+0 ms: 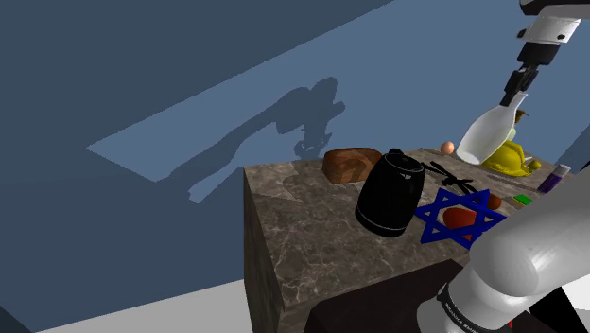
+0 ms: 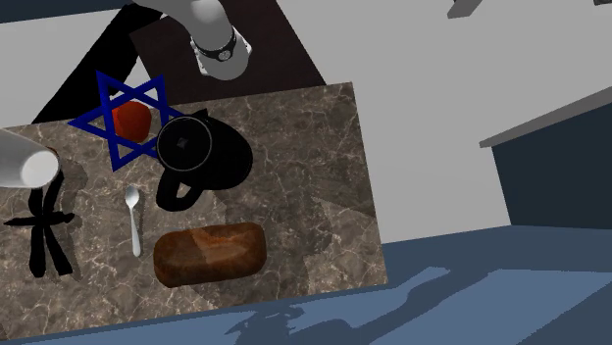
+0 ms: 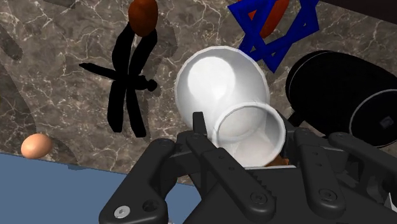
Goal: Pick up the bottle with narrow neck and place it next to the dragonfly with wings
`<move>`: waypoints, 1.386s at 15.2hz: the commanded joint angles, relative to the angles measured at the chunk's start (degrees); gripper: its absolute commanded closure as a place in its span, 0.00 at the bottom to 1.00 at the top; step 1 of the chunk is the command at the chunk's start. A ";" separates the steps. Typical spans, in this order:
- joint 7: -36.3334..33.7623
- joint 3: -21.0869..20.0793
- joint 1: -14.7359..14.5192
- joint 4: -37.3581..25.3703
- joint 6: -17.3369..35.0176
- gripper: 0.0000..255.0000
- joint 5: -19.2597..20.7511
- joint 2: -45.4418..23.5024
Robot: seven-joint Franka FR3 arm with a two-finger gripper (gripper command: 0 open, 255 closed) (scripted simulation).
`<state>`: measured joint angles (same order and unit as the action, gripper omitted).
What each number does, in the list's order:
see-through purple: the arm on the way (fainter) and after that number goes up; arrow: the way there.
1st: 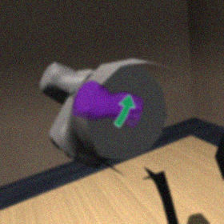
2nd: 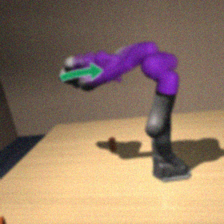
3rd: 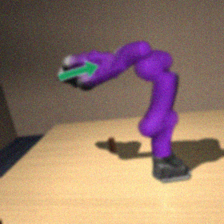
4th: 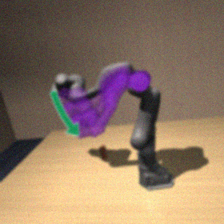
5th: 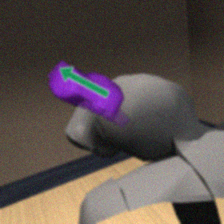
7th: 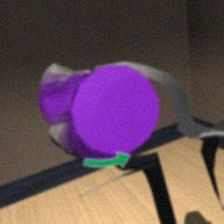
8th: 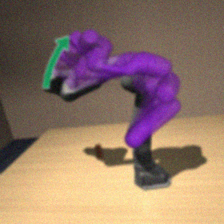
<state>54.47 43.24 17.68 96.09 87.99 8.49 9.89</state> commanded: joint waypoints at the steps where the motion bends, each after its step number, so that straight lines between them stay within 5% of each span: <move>1: -0.24 -0.04 0.08 1.93 1.61 1.00 0.29 0.46; 21: -1.77 0.64 0.80 18.60 16.99 1.00 1.85 2.06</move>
<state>52.75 43.82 18.42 113.82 104.11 10.26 11.90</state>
